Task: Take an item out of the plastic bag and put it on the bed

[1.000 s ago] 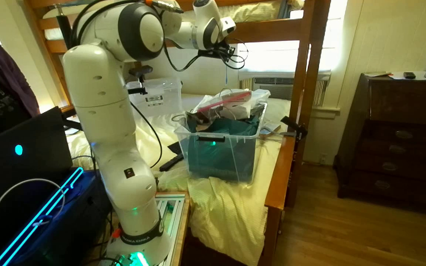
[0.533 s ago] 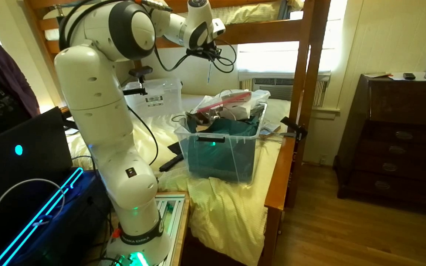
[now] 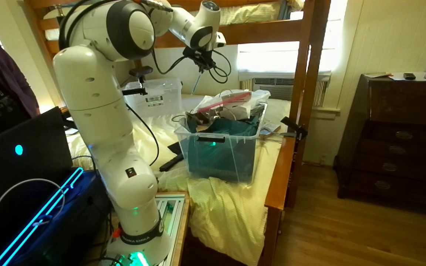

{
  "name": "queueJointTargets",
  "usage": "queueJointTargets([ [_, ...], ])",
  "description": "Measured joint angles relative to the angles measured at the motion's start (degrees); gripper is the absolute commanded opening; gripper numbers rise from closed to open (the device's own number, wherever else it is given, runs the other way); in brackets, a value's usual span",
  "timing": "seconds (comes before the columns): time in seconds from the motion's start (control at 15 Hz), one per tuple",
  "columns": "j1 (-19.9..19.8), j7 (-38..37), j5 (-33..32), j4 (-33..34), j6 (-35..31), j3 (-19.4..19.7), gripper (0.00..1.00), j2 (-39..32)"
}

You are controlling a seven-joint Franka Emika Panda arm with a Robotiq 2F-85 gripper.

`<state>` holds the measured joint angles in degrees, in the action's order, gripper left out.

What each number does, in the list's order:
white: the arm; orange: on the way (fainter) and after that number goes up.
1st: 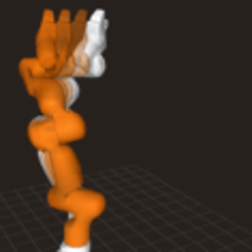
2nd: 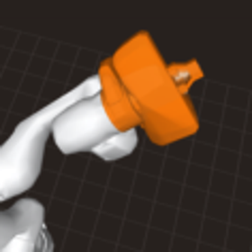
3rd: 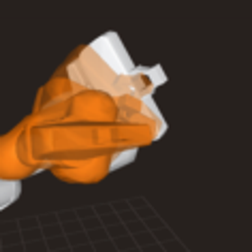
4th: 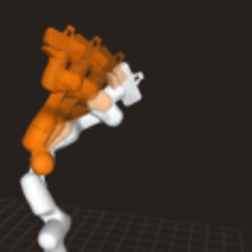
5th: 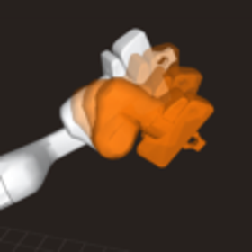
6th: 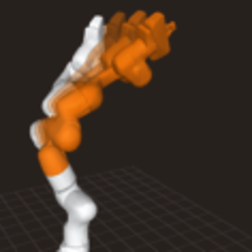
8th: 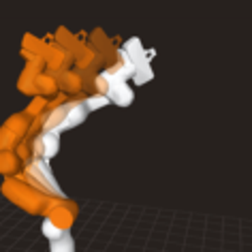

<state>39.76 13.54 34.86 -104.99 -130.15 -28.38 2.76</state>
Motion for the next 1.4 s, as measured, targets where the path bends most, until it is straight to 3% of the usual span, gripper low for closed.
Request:
queueJointTargets([
  [0.33, -0.8, 1.8, 7.0, 0.3, 11.2, 0.7, 0.03, -2.9],
  [0.4, -0.8, 2.9, 8.5, 0.3, 12.4, 0.5, 0.11, -4.0],
  [0.67, -0.9, 3.2, 8.7, 0.3, 12.5, 0.4, 0.11, -4.9],
  [0.73, -0.9, 3.2, 8.7, 0.3, 12.5, 0.4, 0.03, -4.6],
  [0.87, -1.0, 2.9, 7.8, 0.3, 12.6, 0.4, 0.03, -4.5],
  [1.13, -1.3, -6.9, -1.8, 0.2, 16.1, 0.5, 0.03, -6.0],
  [1.4, -0.6, -16.7, -3.8, -0.3, 21.1, -1.0, 0.03, -6.4],
])
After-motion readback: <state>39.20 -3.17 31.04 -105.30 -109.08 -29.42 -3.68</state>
